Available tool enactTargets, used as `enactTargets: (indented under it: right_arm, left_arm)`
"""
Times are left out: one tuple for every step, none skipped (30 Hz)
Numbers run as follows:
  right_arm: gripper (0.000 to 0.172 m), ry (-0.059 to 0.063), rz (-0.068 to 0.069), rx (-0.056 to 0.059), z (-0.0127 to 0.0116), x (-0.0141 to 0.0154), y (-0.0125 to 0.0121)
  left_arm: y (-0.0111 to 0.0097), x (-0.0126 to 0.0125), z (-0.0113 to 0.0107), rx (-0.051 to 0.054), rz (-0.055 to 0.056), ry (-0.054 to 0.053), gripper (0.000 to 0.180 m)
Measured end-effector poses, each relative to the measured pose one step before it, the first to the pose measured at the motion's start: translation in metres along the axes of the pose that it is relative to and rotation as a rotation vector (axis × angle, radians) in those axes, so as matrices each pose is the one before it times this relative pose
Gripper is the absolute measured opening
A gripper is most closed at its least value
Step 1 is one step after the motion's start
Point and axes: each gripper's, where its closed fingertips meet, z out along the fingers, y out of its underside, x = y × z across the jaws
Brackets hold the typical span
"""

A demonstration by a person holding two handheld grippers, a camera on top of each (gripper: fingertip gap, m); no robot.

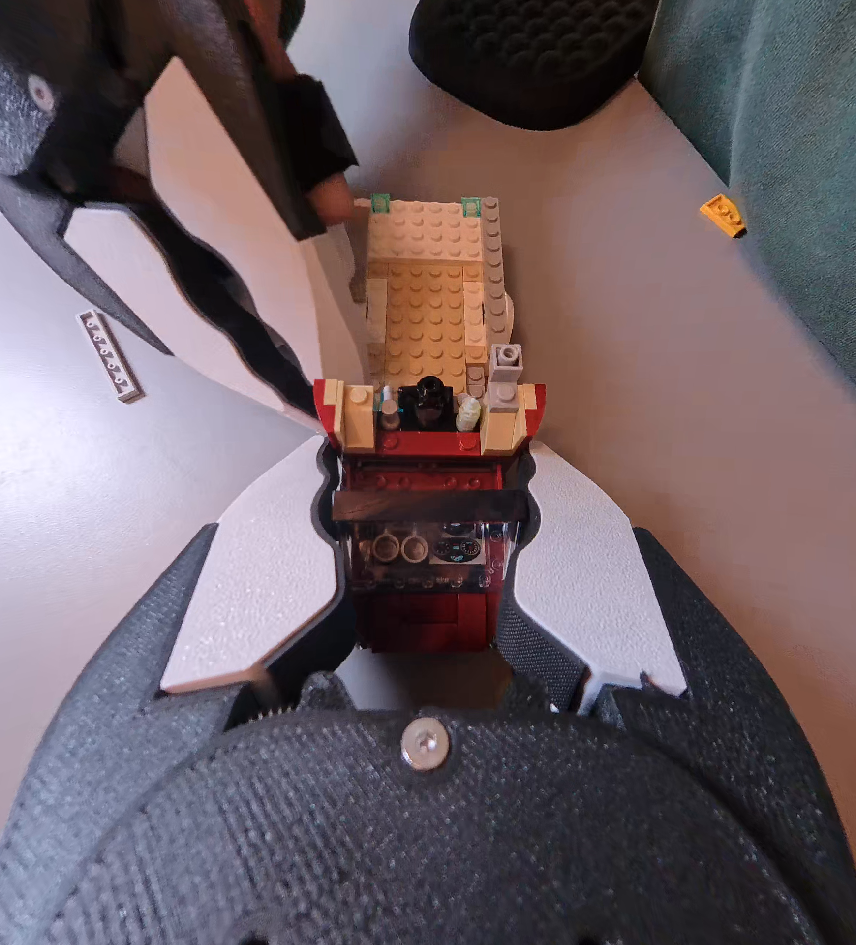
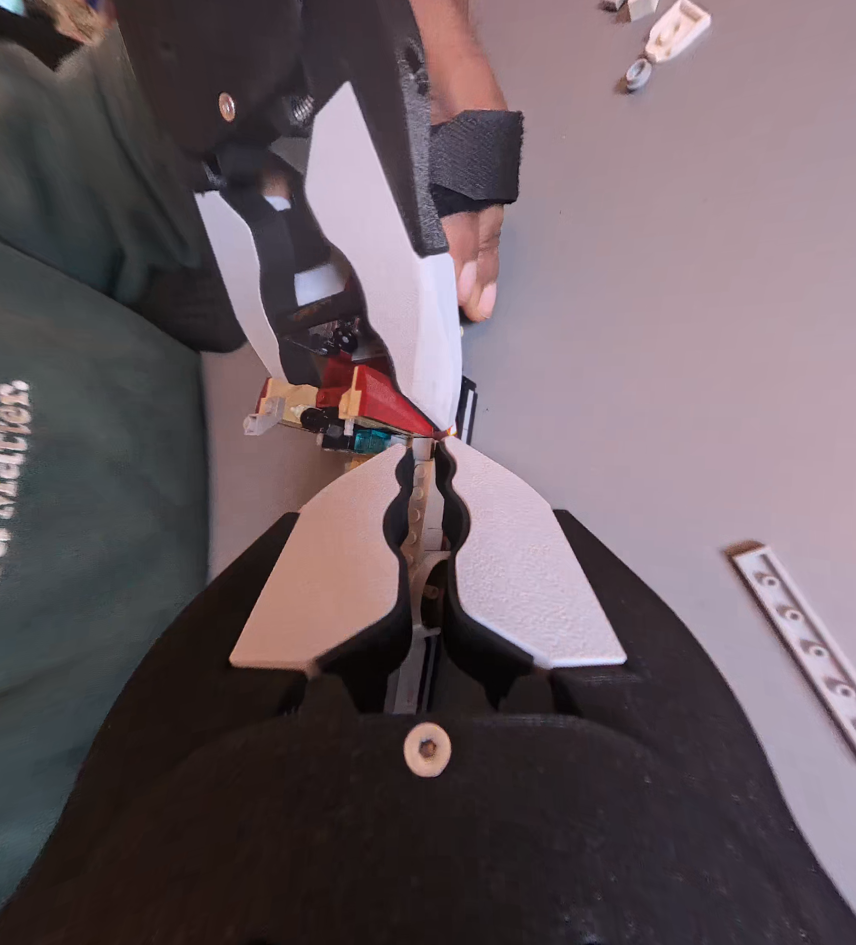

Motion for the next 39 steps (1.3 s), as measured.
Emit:
enactTargets:
  right_arm:
    - [0.009,-0.0335,0.0342,0.0068,-0.00024,-0.00017,-0.00014]
    - [0.009,-0.0306,0.0343,0.0069,-0.00031,-0.00014,-0.00010]
    - [0.009,-0.0266,0.0293,0.0060,-0.00032,-0.00037,-0.00027]
    - [0.008,-0.0228,0.0241,0.0069,-0.00063,-0.00074,-0.00072]
    - [0.008,-0.0150,0.0156,0.0064,-0.00059,-0.00050,-0.00066]
    - [0.008,0.0012,-0.0021,0.0014,0.00001,0.00012,0.00021]
    - [0.008,0.0229,-0.0258,-0.0064,0.00046,0.00060,0.00059]
    - [0.008,0.0376,-0.0466,-0.0100,0.00031,0.00049,0.00040]
    - [0.008,0.0382,-0.0539,-0.0085,-0.00006,-0.00016,-0.00013]
    - [0.008,0.0273,-0.0401,-0.0050,-0.00017,-0.00017,-0.00015]
    - [0.008,0.0111,-0.0171,0.0022,-0.00028,-0.00024,-0.00019]
    - [0.008,-0.0024,-0.0031,0.0109,-0.00066,-0.00055,-0.00045]
    - [0.008,-0.0026,0.0023,0.0086,-0.00122,0.00032,0.00046]
    - [0.008,0.0124,-0.0048,0.0027,-0.00212,0.00221,0.00134]
    - [0.009,0.0238,-0.0149,0.0109,-0.00363,0.00310,0.00007]
    - [0.009,0.0203,-0.0117,0.0249,-0.00550,0.00225,-0.00243]
    - [0.009,0.0197,-0.0042,0.0291,-0.00680,0.00218,-0.00434]
    - [0.009,0.0391,-0.0090,0.0161,-0.00712,0.00476,-0.00385]
    - [0.009,0.0637,-0.0293,-0.0082,-0.00601,0.00814,-0.00144]
    - [0.009,0.0739,-0.0473,-0.0305,-0.00376,0.00933,0.00170]
    - [0.009,0.0632,-0.0458,-0.0528,-0.00057,0.00770,0.00524]
    - [0.016,0.0424,-0.0346,-0.0704,0.00276,0.00448,0.00826]
    - [0.022,0.0300,-0.0283,-0.0585,0.00425,0.00221,0.00704]
    - [0.025,0.0315,-0.0265,-0.0247,0.00322,0.00194,0.00260]
    - [0.026,0.0326,-0.0247,0.0085,-0.00017,0.00241,-0.00208]
    - [0.027,0.0223,-0.0129,0.0312,-0.00386,0.00199,-0.00556]
    - [0.027,0.0057,0.0021,0.0344,-0.00621,0.00083,-0.00629]
    - [0.027,-0.0074,0.0034,0.0269,-0.00663,-0.00136,-0.00541]
    - [0.027,-0.0160,-0.0043,0.0238,-0.00600,-0.00438,-0.00428]
    - [0.023,-0.0292,-0.0061,0.0217,-0.00455,-0.00860,-0.00345]
    - [0.020,-0.0366,0.0024,0.0135,-0.00192,-0.01160,-0.00207]
    - [0.017,-0.0317,0.0061,0.0046,0.00108,-0.01203,-0.00034]
    - [0.014,-0.0208,0.0002,0.0006,0.00368,-0.01066,0.00077]
    - [0.011,0.0011,-0.0037,-0.0048,0.00502,-0.00643,0.00153]
    - [0.009,0.0178,-0.0055,-0.0158,0.00561,-0.00211,0.00279]
    - [0.008,0.0157,-0.0061,-0.0248,0.00539,-0.00031,0.00362]
    - [0.007,0.0025,-0.0026,-0.0241,0.00467,-0.00029,0.00324]
    - [0.006,-0.0035,0.0037,-0.0212,0.00396,0.00017,0.00278]
    - [0.006,-0.0040,0.0045,-0.0112,0.00220,0.00057,0.00094]
  left_arm:
    - [-0.00006,0.00004,-0.00001,0.0009,-0.0013,0.0005,0.069]
    - [-0.00010,-0.00003,0.00000,0.0011,-0.0012,0.0007,0.069]
    - [-0.00005,-0.00001,0.00002,0.0003,-0.0004,0.0005,0.069]
    - [0.00018,0.00033,-0.00002,-0.0013,0.0065,-0.0001,0.069]
    - [0.00002,0.00008,-0.00002,-0.0017,-0.0002,-0.0004,0.069]
    - [-0.00010,-0.00003,0.00005,0.0007,0.0002,0.0007,0.069]
    - [-0.00010,0.00006,0.00001,0.0012,-0.0001,0.0012,0.069]
    - [-0.00004,0.00007,0.00002,0.0002,-0.0012,0.0007,0.069]
    - [-0.00016,-0.00003,0.00004,0.0016,-0.0016,0.0005,0.069]
    - [-0.00005,0.00004,0.00002,0.0003,-0.0001,0.0003,0.069]
    - [-0.00008,-0.00002,-0.00002,-0.0005,-0.0004,-0.0004,0.069]
    - [0.00010,0.00011,-0.00004,-0.0006,0.0003,-0.0005,0.069]
    - [-0.00002,-0.00006,0.00001,0.0001,-0.0007,-0.0001,0.069]
    - [-0.00010,0.00006,-0.00005,0.0002,-0.0007,0.0000,0.069]
    - [0.00003,-0.00001,-0.00002,-0.0002,-0.0003,-0.0003,0.069]
    - [-0.00006,-0.00004,0.00003,0.0004,-0.0007,0.0001,0.069]
    - [-0.00010,0.00008,0.00001,0.0012,-0.0009,0.0009,0.069]
    - [-0.00004,0.00002,-0.00008,0.0011,-0.0006,0.0015,0.069]
    - [-0.00008,0.00000,-0.00001,0.0010,0.0002,0.0017,0.069]
    - [-0.00006,0.00004,-0.00001,0.0009,0.0003,0.0013,0.069]
    - [-0.00003,0.00008,-0.00014,0.0001,0.0001,0.0007,0.069]
    - [-0.00002,-0.00006,0.00006,-0.0003,0.0003,-0.0004,0.069]
    - [0.00005,0.00002,0.00003,-0.0007,0.0005,-0.0011,0.069]
    - [0.00002,0.00000,0.00009,-0.0010,0.0001,-0.0016,0.069]
    - [0.00002,0.00000,0.00004,-0.0005,-0.0008,-0.0020,0.069]
    - [-0.00002,-0.00010,0.00001,0.0002,-0.0008,-0.0020,0.069]
    - [-0.00004,0.00000,0.00003,0.0004,-0.0007,-0.0011,0.069]
    - [-0.00008,-0.00004,0.00004,0.0006,0.0001,-0.0002,0.069]
    - [-0.00006,-0.00007,-0.00001,0.0009,0.0006,-0.0002,0.069]
    - [-0.00007,-0.00025,0.00004,0.0005,0.0007,-0.0015,0.069]
    - [-0.00010,-0.00025,0.00020,-0.0005,0.0013,-0.0029,0.069]
    - [-0.00006,-0.00032,0.00022,-0.0013,0.0015,-0.0026,0.069]
    - [-0.00021,-0.00041,0.00038,-0.0012,0.0020,-0.0031,0.069]
    - [-0.00028,-0.00040,0.00042,-0.0007,0.0011,-0.0028,0.069]
    - [-0.00020,-0.00041,0.00033,-0.0008,0.0018,-0.0024,0.069]
    - [-0.00016,-0.00013,0.00031,-0.0010,0.0013,-0.0021,0.069]
    - [0.00001,-0.00010,0.00013,-0.0014,-0.0006,-0.0020,0.069]
    - [0.00004,-0.00006,-0.00003,-0.0017,-0.0007,-0.0026,0.069]
    - [0.00012,-0.00005,-0.00002,-0.0013,-0.0020,-0.0023,0.069]
